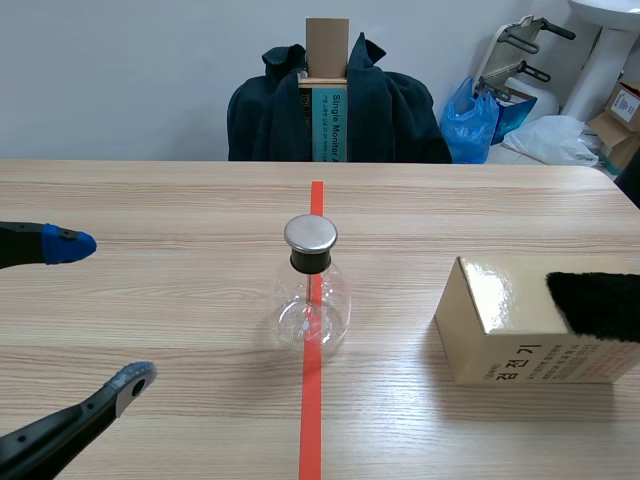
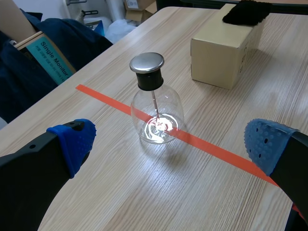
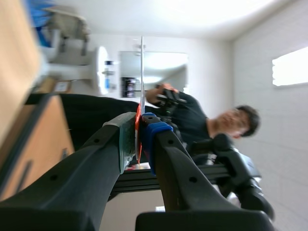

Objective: Do the electroscope experiment.
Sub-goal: 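Rub the plate on the fur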

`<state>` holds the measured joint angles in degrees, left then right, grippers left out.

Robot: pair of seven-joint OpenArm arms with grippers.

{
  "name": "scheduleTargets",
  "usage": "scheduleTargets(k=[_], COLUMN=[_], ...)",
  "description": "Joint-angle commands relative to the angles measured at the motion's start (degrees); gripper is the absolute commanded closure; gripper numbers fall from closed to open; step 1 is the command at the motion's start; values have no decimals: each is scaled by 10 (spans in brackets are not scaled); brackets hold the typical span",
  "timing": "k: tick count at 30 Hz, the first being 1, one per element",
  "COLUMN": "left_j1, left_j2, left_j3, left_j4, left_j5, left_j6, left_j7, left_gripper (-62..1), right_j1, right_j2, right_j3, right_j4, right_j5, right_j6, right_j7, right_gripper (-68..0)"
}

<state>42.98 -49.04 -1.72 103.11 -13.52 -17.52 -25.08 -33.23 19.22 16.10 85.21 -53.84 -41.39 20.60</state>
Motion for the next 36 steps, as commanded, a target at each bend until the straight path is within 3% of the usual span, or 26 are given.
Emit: scheduleTargets(k=[1,15,28,36], left_j1=[-3,-3,-3,-3], left_j2=[1,4,4,4], left_j3=[-3,-3,-3,-3], left_j4=[3,3,1,-1], left_j5=[-5,-5,-5,-5], left_j6=[3,3,3,3], left_j7=[-8,-8,-5,-2], left_gripper=[-623,-623,-623,-623], right_j1=[1,82,203,258], right_j2=[18,84,111,111], right_j3=[8,43,43,42], right_j4=[26,159,192,192], right_j5=[20,161,249,268], right_j6=[-35,-35,-35,19], right_j7=[-3,1,20,27], right_gripper=[-6,-6,-6,-6])
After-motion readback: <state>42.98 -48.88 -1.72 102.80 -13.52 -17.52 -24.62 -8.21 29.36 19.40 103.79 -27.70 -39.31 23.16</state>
